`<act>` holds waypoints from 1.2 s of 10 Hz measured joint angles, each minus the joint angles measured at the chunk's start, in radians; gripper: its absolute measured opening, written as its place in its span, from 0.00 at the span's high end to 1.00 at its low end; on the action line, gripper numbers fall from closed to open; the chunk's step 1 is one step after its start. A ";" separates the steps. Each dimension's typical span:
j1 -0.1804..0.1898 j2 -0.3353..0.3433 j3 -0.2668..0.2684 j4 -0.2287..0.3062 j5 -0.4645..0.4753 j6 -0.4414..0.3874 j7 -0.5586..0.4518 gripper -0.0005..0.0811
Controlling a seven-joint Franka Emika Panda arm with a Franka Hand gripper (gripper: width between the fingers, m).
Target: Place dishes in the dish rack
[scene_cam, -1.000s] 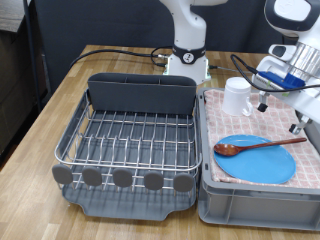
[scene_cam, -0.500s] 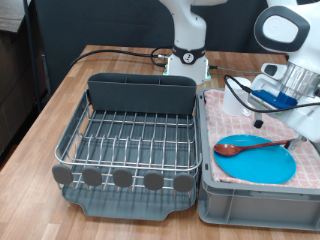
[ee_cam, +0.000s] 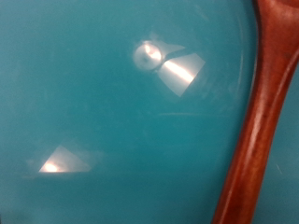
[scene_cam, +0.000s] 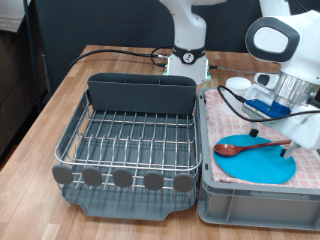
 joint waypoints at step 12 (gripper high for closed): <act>0.247 0.023 -0.280 -0.034 0.088 0.148 -0.015 0.50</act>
